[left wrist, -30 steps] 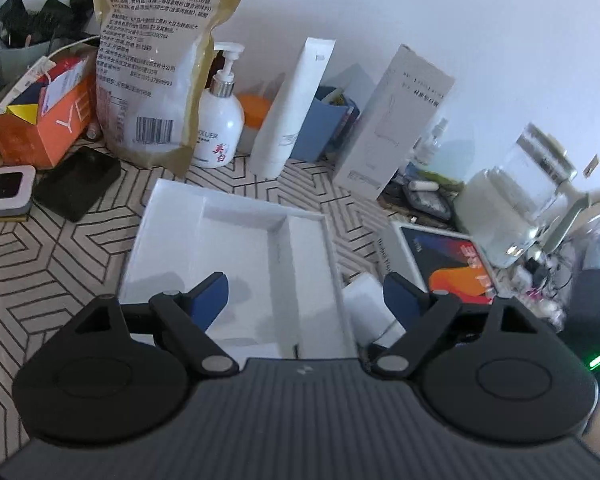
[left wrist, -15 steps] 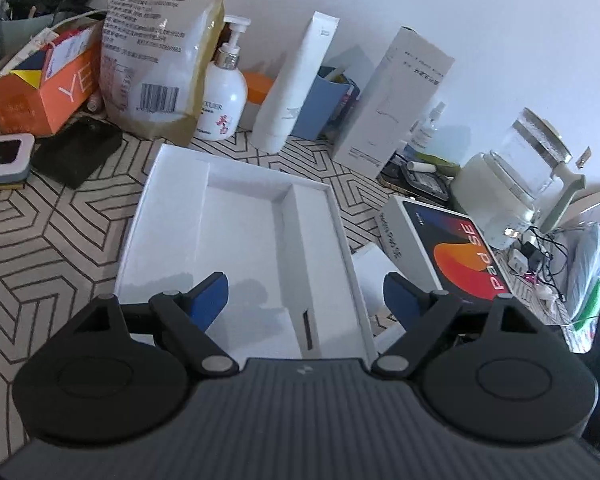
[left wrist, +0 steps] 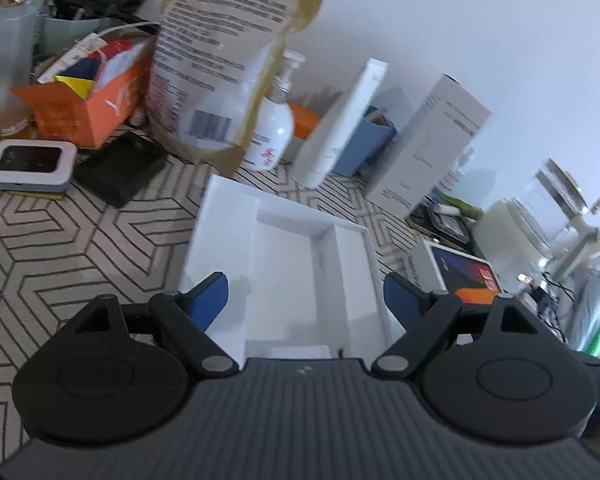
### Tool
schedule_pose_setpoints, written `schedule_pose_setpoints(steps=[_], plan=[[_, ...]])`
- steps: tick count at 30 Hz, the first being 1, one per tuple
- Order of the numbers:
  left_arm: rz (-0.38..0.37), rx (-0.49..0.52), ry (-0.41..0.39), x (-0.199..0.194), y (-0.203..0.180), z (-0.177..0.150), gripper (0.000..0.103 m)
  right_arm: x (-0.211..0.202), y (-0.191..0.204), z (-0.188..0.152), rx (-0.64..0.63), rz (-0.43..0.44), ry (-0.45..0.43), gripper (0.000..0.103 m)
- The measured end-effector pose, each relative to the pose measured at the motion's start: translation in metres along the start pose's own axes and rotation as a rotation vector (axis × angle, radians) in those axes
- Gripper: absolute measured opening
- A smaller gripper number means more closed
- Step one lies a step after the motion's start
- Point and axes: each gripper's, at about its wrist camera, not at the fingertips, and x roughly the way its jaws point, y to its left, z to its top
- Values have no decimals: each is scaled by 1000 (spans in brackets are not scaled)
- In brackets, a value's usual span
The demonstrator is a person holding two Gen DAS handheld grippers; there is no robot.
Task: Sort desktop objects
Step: 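Lower the adapter into the white tray and open the right gripper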
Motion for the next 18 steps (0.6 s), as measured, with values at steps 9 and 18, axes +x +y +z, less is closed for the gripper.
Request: schedule_pose_setpoints(steps=[9,18], plan=[[7,-43,-3,1,14,5,85,57,47,21,-85,95,76,49],[42,-50,-17,3,15,4,85,75,48,25,-99,90,99,46]])
